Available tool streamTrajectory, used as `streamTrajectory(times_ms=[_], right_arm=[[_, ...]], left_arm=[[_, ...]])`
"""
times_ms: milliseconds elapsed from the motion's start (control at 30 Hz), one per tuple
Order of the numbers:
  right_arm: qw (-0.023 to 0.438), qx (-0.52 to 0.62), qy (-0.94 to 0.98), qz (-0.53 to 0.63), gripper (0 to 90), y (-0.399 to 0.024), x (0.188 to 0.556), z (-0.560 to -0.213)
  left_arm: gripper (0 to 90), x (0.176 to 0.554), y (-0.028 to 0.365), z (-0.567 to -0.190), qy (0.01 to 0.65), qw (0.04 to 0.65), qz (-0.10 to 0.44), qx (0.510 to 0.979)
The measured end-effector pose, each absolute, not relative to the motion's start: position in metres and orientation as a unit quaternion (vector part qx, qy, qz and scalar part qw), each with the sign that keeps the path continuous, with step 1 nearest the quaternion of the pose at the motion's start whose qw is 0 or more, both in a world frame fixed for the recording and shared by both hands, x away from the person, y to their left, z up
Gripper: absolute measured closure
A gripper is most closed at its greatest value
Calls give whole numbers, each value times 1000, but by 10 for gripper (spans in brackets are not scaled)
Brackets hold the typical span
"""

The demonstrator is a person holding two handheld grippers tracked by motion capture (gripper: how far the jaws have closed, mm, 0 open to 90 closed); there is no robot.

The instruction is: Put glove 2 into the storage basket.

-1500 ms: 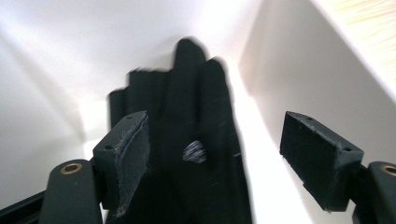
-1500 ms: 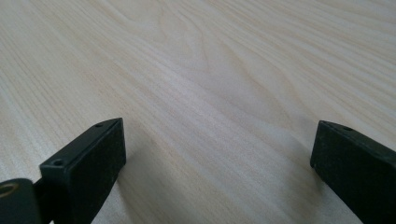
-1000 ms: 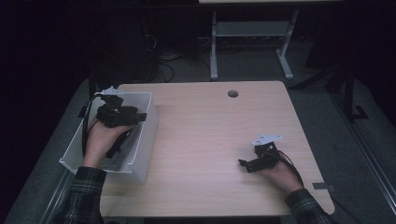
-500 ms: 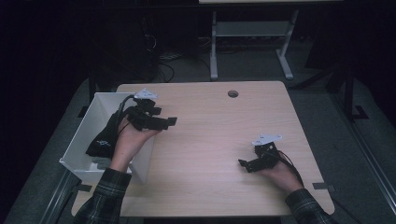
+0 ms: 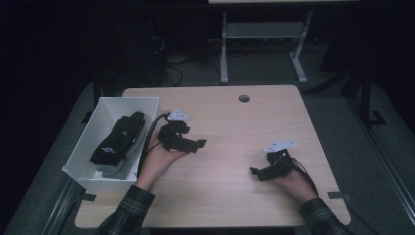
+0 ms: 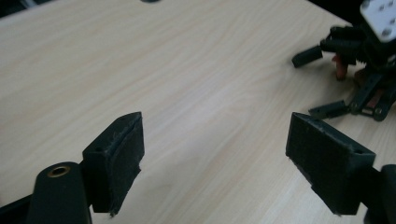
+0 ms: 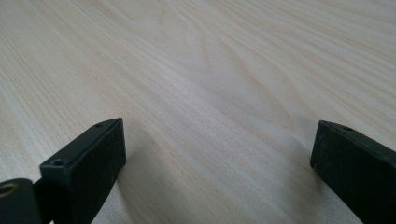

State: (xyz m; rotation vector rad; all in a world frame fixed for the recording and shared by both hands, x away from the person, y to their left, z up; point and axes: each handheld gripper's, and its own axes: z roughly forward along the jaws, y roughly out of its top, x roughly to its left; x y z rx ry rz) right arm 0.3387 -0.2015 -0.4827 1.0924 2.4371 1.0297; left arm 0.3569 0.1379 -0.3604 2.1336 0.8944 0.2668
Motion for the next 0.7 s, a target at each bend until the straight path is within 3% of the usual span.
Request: streamTrajectory(times_ms=[700], right_arm=[[139,376,844,356,32,-202,339,-483]], left_arm=[[164,346,111,-433,316,349,86,878]])
